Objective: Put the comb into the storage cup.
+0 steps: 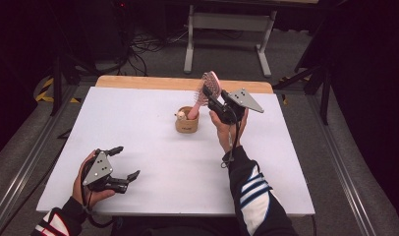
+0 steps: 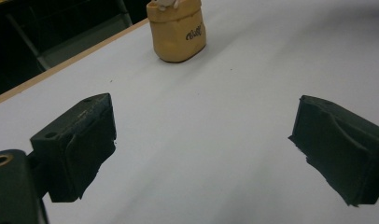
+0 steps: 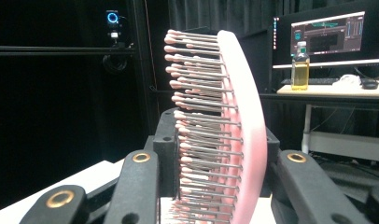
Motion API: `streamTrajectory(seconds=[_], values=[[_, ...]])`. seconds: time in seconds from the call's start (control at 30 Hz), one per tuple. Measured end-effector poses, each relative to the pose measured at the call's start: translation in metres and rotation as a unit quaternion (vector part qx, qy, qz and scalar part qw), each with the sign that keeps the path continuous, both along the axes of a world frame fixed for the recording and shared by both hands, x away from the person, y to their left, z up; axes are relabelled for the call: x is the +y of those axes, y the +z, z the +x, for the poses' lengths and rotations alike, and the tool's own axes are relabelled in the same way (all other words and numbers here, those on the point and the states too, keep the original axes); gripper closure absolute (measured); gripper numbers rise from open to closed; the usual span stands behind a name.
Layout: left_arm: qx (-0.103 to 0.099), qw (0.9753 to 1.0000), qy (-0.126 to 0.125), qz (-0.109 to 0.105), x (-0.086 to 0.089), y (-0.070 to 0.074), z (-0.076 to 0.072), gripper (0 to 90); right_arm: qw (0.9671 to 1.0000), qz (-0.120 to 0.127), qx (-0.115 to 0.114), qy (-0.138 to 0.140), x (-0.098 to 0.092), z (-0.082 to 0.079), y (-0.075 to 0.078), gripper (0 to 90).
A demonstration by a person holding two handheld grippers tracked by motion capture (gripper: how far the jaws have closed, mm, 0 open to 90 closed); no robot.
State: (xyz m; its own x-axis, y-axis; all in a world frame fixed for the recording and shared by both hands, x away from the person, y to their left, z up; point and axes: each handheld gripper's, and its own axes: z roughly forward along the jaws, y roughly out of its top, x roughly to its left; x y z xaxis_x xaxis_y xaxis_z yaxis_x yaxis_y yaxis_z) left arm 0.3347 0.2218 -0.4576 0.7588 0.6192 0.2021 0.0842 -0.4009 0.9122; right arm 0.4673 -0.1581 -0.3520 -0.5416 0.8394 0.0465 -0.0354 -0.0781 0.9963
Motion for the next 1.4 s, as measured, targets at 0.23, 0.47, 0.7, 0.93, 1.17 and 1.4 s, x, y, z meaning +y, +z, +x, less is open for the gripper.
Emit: streamTrajectory(seconds=[0.23,0.47,0.7,0.93,1.17,1.4], values=[[0.002,1.0,-0.003,-0.001,0.0,0.0,0.0,7.4,0.9998,0.013,0.013,-0.003,0.002,0.005,-0.008,64.2],[0.002,1.0,-0.003,0.002,0.0,0.0,0.0,7.4,0.9996,0.015,0.023,0.001,0.008,0.006,-0.017,64.3],[0.002,1.0,-0.004,0.002,0.0,0.0,0.0,7.4,0.9994,0.017,0.029,0.004,0.011,0.007,-0.022,64.2],[0.004,1.0,-0.006,0.002,-0.001,0.0,0.0,7.4,0.9992,0.02,0.035,0.009,0.015,0.008,-0.026,64.2],[0.005,1.0,-0.006,0.002,-0.001,0.0,0.0,7.4,0.9989,0.021,0.041,0.01,0.017,0.009,-0.032,64.2],[0.004,1.0,-0.006,0.004,-0.001,0.0,0.0,7.4,0.9987,0.02,0.044,0.012,0.018,0.01,-0.036,64.2]])
